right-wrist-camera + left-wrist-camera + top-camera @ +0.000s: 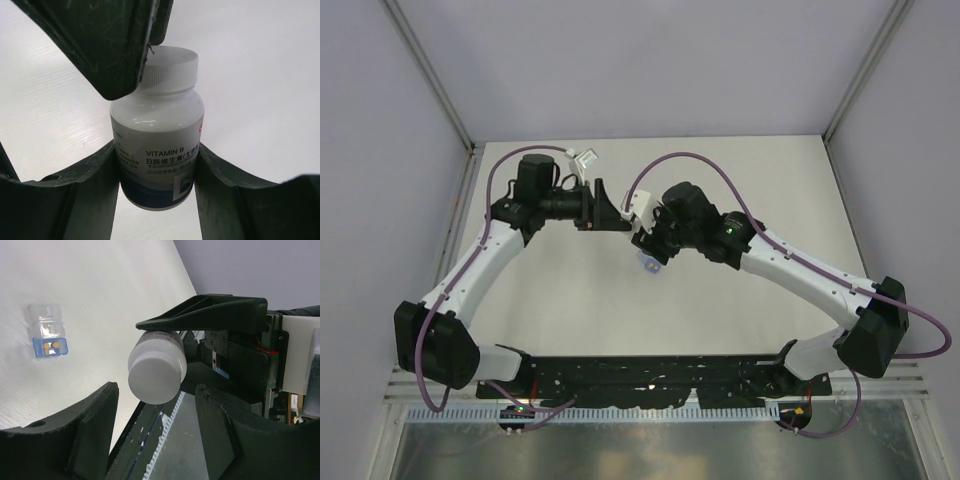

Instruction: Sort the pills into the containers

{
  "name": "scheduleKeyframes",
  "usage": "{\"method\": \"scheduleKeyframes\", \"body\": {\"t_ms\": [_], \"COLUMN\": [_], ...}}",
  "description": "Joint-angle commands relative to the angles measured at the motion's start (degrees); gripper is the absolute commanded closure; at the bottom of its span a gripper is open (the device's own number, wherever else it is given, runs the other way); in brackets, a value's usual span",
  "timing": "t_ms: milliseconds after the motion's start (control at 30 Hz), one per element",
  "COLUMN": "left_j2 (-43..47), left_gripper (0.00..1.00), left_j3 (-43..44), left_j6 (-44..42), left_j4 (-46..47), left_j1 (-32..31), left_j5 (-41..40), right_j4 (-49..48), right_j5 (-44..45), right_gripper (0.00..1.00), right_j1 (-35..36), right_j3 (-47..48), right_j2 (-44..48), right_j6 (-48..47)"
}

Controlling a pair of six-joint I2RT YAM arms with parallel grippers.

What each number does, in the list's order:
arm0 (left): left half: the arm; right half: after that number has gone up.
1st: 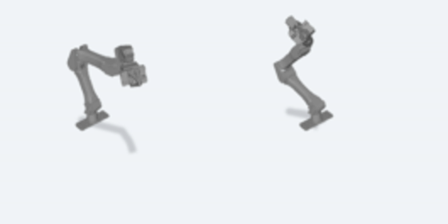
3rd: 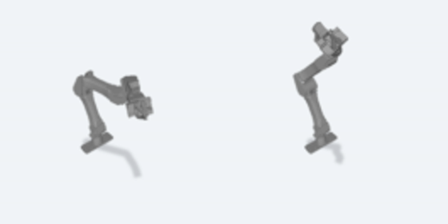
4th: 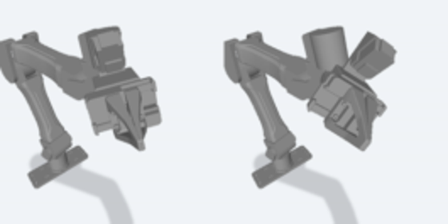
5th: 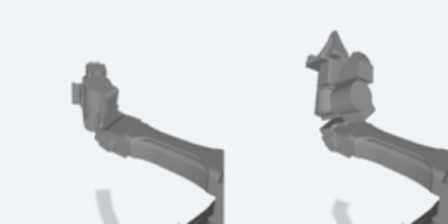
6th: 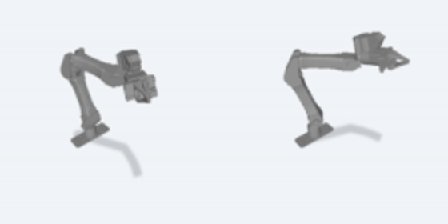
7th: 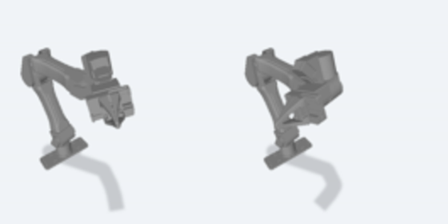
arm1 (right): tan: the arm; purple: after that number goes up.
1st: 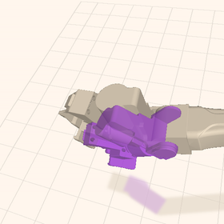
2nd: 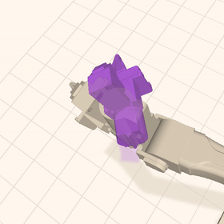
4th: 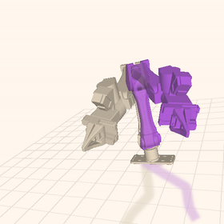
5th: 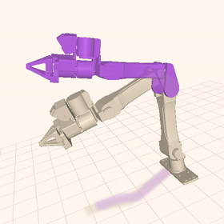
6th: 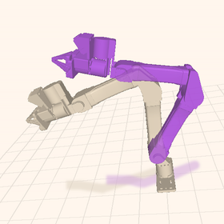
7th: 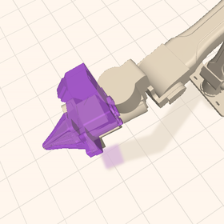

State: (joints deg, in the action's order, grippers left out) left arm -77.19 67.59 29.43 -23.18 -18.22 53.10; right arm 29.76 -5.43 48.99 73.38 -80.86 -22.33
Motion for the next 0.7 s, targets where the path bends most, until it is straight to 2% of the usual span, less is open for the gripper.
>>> {"method": "scheduleKeyframes", "body": {"t_ms": [0,267,500,667], "left_j2": [-0.6,-2.09,-2.7,-2.97], "left_gripper": [0.36,0.41,0.5,0.66], "left_j3": [2.46,2.63,2.9,2.37], "left_j6": [0.54,0.89,1.24,1.16], "left_j4": [0.5,1.64,2.61,3.23], "left_j1": [-0.24,-1.29,-1.56,-1.65], "left_j5": [0.78,1.21,1.83,2.97], "right_j4": [-3.04,-2.43,-2.25,-1.98], "right_j5": [1.12,-0.11,-0.72,-1.6], "right_gripper": [0.94,0.94,0.94,0.94], "right_j1": [0.31,0.31,0.31,0.31], "right_j3": [0.97,1.32,1.06,1.06], "right_j2": [1.93,1.5,1.58,1.32], "right_j6": [-0.26,-0.17,-0.44,-0.35]}}
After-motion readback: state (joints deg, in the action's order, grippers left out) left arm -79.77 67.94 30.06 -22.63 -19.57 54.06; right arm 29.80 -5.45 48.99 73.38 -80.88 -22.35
